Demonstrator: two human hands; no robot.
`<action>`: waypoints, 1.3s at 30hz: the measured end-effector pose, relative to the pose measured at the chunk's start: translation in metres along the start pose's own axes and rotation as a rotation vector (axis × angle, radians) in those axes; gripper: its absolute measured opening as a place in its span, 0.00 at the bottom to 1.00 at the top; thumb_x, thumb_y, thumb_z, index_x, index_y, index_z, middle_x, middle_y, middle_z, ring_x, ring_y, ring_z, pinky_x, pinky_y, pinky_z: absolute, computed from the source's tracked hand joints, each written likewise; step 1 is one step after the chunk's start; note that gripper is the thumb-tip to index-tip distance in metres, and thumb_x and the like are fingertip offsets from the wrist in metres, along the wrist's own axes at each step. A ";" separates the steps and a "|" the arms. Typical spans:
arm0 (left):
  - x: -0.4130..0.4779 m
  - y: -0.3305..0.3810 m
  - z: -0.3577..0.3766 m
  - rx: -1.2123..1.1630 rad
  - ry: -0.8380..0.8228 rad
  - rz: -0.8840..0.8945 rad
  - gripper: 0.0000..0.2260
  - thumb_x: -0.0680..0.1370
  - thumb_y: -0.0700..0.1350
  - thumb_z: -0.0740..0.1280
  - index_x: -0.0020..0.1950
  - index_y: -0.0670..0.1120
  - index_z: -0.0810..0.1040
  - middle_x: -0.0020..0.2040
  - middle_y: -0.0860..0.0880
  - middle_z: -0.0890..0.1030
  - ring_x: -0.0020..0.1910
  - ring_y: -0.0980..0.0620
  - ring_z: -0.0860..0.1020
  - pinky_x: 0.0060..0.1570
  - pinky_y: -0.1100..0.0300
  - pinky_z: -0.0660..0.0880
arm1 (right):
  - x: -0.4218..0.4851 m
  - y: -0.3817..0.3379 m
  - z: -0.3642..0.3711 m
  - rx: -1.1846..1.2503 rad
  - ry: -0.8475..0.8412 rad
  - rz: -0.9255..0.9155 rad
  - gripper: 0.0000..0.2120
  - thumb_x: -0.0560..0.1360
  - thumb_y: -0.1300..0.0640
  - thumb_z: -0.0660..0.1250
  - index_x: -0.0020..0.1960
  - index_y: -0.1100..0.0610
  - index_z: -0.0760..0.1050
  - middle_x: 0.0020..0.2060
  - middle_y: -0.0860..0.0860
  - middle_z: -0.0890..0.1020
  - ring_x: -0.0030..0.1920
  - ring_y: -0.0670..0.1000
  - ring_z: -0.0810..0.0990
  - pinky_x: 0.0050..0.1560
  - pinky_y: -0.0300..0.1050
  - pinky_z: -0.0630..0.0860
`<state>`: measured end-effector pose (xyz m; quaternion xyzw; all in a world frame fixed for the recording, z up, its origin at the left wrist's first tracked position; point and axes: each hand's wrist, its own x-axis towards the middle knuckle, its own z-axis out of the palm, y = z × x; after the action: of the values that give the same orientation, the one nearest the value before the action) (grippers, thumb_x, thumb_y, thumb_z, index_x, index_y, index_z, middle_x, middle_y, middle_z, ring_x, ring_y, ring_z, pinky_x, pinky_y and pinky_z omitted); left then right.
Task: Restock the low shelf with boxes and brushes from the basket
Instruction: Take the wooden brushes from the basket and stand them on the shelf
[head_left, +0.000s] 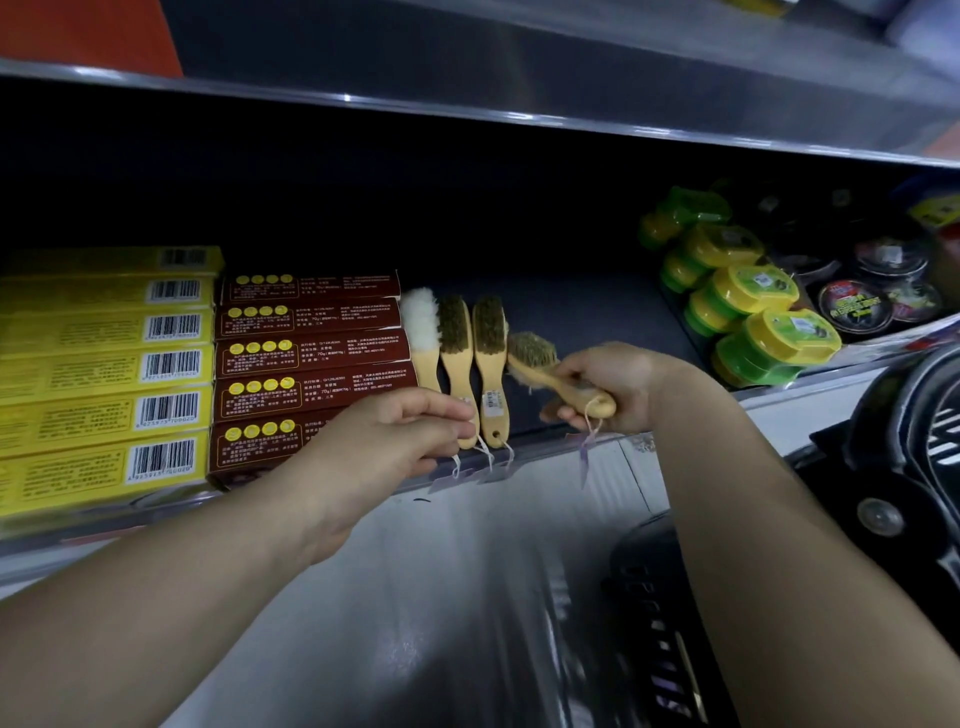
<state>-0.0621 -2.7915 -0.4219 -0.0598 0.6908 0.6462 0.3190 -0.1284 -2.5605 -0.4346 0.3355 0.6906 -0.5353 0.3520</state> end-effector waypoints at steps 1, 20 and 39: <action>0.000 0.000 0.000 0.005 -0.004 -0.003 0.07 0.76 0.43 0.67 0.49 0.52 0.82 0.47 0.56 0.84 0.50 0.59 0.81 0.55 0.62 0.75 | 0.000 0.001 0.000 -0.005 -0.029 0.002 0.08 0.80 0.59 0.55 0.56 0.61 0.69 0.32 0.60 0.82 0.23 0.48 0.78 0.22 0.37 0.74; -0.004 0.002 0.003 0.003 -0.016 -0.033 0.07 0.76 0.43 0.66 0.53 0.51 0.80 0.50 0.51 0.83 0.51 0.55 0.80 0.56 0.58 0.77 | 0.035 0.027 0.021 -0.524 0.337 -0.224 0.14 0.80 0.49 0.58 0.50 0.59 0.74 0.43 0.56 0.80 0.44 0.55 0.78 0.47 0.46 0.73; -0.008 0.017 0.019 0.124 -0.027 0.196 0.06 0.77 0.43 0.65 0.51 0.52 0.79 0.48 0.52 0.83 0.51 0.54 0.80 0.53 0.60 0.74 | -0.073 -0.037 0.019 -0.818 0.386 -0.397 0.12 0.75 0.58 0.66 0.57 0.61 0.77 0.49 0.57 0.82 0.49 0.56 0.80 0.48 0.42 0.73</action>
<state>-0.0574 -2.7736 -0.4023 0.0367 0.7274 0.6312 0.2666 -0.1183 -2.5924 -0.3575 0.1246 0.9474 -0.2050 0.2117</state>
